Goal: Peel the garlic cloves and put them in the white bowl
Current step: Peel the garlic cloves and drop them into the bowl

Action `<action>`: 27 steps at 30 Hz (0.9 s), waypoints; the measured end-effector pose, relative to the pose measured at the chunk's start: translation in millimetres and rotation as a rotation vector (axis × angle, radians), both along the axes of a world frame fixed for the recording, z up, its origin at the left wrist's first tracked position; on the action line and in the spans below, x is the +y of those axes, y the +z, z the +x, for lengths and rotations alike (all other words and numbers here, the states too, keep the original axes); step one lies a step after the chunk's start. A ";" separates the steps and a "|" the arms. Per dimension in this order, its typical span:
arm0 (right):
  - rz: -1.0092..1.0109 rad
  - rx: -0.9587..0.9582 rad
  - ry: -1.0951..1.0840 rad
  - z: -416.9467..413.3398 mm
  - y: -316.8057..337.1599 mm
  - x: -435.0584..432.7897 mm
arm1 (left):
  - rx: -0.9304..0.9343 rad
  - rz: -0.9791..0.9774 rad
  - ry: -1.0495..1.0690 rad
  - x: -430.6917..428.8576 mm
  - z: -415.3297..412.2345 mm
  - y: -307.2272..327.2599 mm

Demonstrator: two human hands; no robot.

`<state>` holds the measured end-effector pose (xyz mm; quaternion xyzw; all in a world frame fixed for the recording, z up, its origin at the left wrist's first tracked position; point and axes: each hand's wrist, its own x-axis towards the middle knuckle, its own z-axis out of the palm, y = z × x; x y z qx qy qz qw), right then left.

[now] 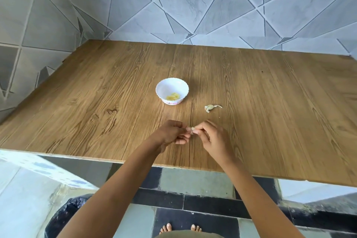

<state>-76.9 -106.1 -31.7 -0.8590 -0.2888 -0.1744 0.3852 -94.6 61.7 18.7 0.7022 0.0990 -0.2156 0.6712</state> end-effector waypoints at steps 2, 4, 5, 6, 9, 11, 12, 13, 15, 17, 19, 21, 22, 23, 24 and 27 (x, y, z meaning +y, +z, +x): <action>0.276 0.458 0.027 -3.5 10.6 2.1 | -0.135 0.078 -0.017 1.0 1.6 -3.8; 0.457 0.903 0.022 -4.3 23.0 3.8 | -0.369 0.239 -0.049 2.6 3.7 -7.4; 0.544 1.076 0.029 -2.6 25.7 4.1 | -0.478 0.321 -0.066 3.6 4.8 -9.4; 0.638 1.212 0.039 -0.4 27.8 4.3 | -0.563 0.381 -0.078 4.5 6.2 -10.6; 0.903 1.496 0.070 3.5 35.4 3.6 | -0.655 0.383 -0.080 6.8 9.4 -11.5; 0.915 1.508 0.079 2.9 36.2 3.3 | -0.643 0.353 -0.083 8.7 10.2 -12.5; 0.818 1.392 0.067 2.3 31.9 3.5 | -0.625 0.356 -0.082 9.3 10.1 -13.5; 0.653 1.180 0.032 1.6 26.6 3.9 | -0.587 0.361 -0.077 9.3 9.6 -14.1; 0.305 0.601 -0.058 2.7 12.7 4.2 | -0.448 0.334 -0.050 7.4 8.2 -12.9; 0.170 0.244 -0.050 3.9 2.5 5.1 | -0.288 0.243 -0.005 4.6 7.0 -8.8; 0.102 0.021 -0.044 4.4 -2.1 5.3 | -0.142 0.142 0.042 3.2 6.6 -5.5; 0.051 -0.114 -0.037 4.7 -2.8 5.3 | -0.040 0.068 0.081 4.7 6.7 -4.3; 0.051 -0.117 -0.024 4.6 -3.5 5.1 | -0.021 0.060 0.089 5.6 6.5 -4.1; 0.063 -0.090 -0.003 3.9 -3.2 4.7 | -0.020 0.068 0.093 6.8 6.3 -4.9; 0.076 -0.051 0.019 3.5 -2.9 4.6 | -0.034 0.091 0.091 7.5 5.9 -5.4; 0.079 -0.013 0.042 3.5 -2.5 4.7 | -0.120 0.203 0.042 7.8 5.2 -5.0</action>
